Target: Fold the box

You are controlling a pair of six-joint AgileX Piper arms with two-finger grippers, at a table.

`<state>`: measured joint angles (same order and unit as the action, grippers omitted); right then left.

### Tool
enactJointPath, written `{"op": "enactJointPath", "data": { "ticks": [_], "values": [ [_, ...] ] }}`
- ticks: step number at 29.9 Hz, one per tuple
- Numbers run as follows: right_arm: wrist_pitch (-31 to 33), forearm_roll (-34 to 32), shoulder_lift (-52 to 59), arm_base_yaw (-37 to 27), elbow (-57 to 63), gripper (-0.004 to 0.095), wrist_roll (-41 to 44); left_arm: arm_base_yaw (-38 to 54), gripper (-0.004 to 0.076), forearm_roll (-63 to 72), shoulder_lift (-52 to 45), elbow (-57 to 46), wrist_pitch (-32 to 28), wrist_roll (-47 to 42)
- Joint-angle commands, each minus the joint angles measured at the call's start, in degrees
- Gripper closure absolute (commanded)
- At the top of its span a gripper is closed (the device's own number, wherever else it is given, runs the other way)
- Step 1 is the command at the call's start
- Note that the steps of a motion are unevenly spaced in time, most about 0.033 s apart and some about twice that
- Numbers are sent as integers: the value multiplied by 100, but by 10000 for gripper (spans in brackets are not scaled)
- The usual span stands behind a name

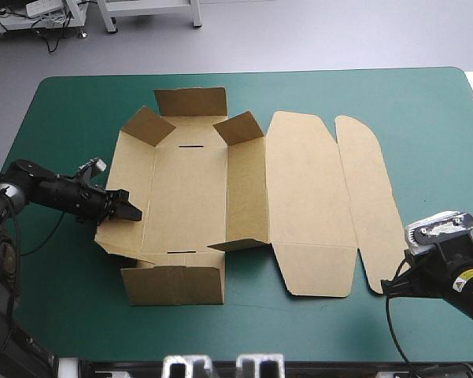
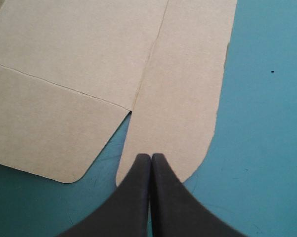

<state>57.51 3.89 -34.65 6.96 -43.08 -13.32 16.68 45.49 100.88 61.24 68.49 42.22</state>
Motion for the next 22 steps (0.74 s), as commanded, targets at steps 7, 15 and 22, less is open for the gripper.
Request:
{"op": "enactJointPath", "data": {
  "ticks": [7, 15, 22],
  "values": [
    [-238, 147, -11, -29, -171, 928, -27, -45, 734, 319, -76, 120, 429, 284],
    [-230, 162, -11, -29, -171, 928, -27, -45, 734, 756, -76, 153, 529, 579],
    [-230, 162, -11, -29, -171, 928, -27, -368, 734, 160, -384, 739, 550, 362]
  ]
}}
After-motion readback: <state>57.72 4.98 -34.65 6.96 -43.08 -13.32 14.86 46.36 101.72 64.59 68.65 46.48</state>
